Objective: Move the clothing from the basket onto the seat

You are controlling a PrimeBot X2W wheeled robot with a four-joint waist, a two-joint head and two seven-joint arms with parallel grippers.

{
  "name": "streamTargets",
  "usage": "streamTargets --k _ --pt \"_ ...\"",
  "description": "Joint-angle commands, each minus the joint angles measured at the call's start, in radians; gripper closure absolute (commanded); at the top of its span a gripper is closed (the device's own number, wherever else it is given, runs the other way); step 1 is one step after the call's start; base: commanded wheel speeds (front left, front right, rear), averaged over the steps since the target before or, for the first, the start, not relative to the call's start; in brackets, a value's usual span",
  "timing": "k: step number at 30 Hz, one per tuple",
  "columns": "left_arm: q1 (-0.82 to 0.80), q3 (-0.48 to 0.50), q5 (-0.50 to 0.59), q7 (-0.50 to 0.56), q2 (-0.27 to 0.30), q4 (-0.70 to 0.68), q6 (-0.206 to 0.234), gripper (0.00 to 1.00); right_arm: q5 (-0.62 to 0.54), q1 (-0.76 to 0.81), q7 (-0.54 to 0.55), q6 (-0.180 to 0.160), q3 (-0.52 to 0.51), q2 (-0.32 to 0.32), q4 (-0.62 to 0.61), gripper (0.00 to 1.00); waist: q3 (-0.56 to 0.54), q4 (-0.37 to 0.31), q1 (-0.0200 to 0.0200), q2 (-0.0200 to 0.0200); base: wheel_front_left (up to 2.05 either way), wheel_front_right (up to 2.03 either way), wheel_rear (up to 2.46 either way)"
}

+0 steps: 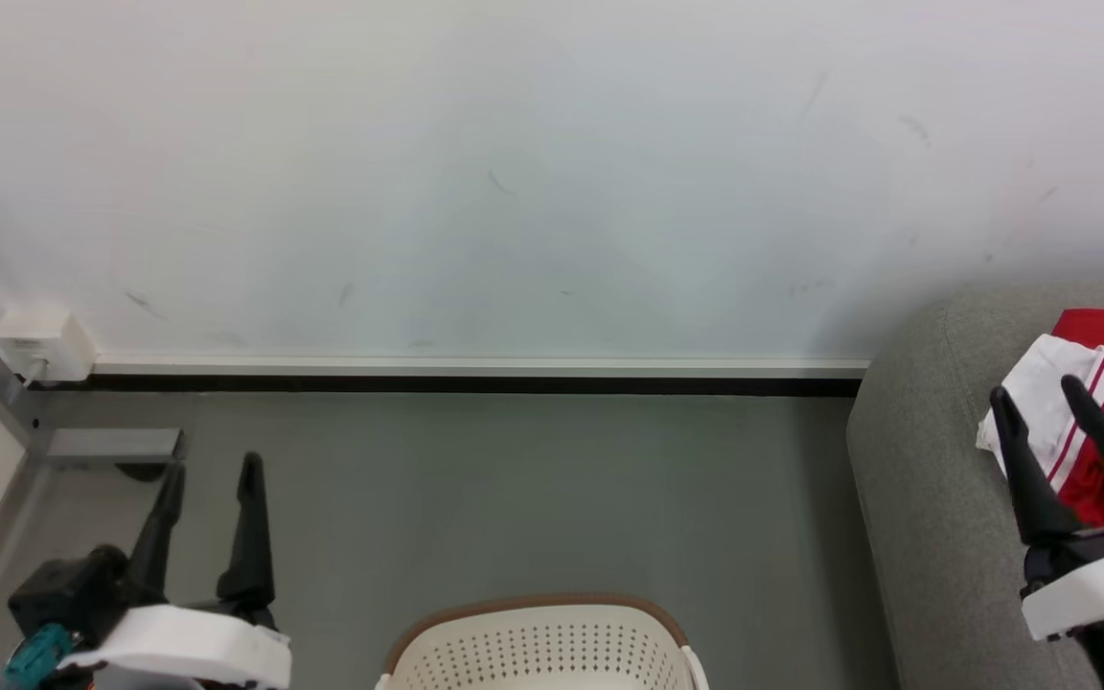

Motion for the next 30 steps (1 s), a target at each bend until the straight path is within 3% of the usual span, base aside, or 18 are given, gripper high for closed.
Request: streamTargets --k 1,8,17,23,30 --pt "0.034 0.020 0.029 0.000 -0.011 -0.011 0.000 0.00 -0.013 0.032 -0.031 -0.002 0.003 0.013 0.008 0.00 -0.003 0.002 0.0002 0.0000 0.00 0.00 0.00" --pt "0.144 0.121 0.128 0.000 -0.083 -0.022 -0.050 0.00 -0.084 0.149 -0.127 -0.002 -0.028 0.109 0.025 0.00 -0.010 0.004 0.0002 0.0000 0.00 0.00 0.00" --pt "0.225 0.235 0.255 0.000 -0.218 0.030 -0.163 0.00 -0.223 0.246 -0.140 -0.002 -0.091 0.241 -0.003 0.00 -0.019 0.003 0.0002 0.0000 0.00 0.00 0.00" --pt "0.237 0.283 0.337 0.000 -0.287 0.068 -0.229 0.00 -0.282 0.289 -0.140 -0.002 -0.115 0.275 -0.013 0.00 -0.028 0.007 0.0002 0.0000 0.00 0.00 0.00" --pt "0.217 0.315 0.401 0.000 -0.316 0.081 -0.278 0.00 -0.304 0.306 -0.141 -0.002 -0.115 0.285 0.005 0.00 -0.032 0.000 0.0002 0.0000 0.00 0.00 0.00"
